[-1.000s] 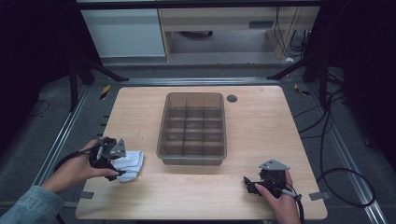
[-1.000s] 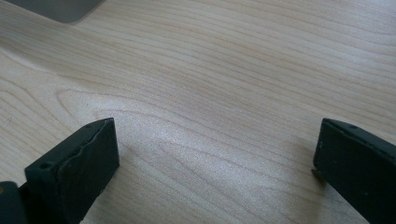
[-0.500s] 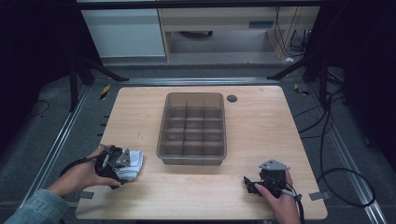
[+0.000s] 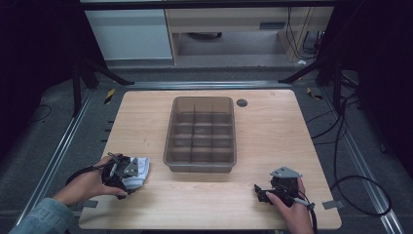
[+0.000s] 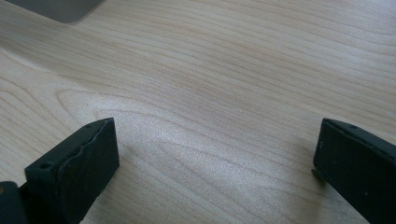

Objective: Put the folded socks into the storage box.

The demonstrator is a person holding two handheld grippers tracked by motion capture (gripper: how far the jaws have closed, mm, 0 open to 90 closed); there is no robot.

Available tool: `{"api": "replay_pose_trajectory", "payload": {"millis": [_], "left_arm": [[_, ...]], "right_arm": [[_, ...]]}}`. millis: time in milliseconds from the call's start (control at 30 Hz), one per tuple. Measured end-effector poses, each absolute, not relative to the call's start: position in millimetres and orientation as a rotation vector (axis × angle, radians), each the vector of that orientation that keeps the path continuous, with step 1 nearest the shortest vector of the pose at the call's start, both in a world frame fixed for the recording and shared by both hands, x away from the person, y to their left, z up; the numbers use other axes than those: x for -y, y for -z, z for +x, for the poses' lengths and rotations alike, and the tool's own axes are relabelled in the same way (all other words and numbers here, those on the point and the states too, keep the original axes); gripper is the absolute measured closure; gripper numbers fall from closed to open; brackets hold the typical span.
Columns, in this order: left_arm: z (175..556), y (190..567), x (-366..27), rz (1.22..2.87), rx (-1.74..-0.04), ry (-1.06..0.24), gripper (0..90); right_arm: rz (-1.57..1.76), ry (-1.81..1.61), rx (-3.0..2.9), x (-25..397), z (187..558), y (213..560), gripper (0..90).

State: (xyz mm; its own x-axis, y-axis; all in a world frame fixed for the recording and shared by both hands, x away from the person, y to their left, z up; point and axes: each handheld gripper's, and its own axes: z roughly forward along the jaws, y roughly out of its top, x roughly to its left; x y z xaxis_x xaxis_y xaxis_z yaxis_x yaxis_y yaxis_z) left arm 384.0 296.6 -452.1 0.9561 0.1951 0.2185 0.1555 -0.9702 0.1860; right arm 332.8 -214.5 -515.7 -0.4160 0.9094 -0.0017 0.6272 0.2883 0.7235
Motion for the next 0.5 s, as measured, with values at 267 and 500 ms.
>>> {"api": "replay_pose_trajectory", "payload": {"millis": [267, 500], "left_arm": [[386.0, 462.1, -295.1, 2.973, -0.247, -0.326, 9.7], [391.0, 465.9, -298.0, 2.969, -0.282, -0.294, 11.0]], "right_arm": [[1.378, -0.918, -2.147, 214.5, 332.8, 515.7, 0.4], [1.378, -0.918, -2.147, 214.5, 332.8, 515.7, 0.3]]}}
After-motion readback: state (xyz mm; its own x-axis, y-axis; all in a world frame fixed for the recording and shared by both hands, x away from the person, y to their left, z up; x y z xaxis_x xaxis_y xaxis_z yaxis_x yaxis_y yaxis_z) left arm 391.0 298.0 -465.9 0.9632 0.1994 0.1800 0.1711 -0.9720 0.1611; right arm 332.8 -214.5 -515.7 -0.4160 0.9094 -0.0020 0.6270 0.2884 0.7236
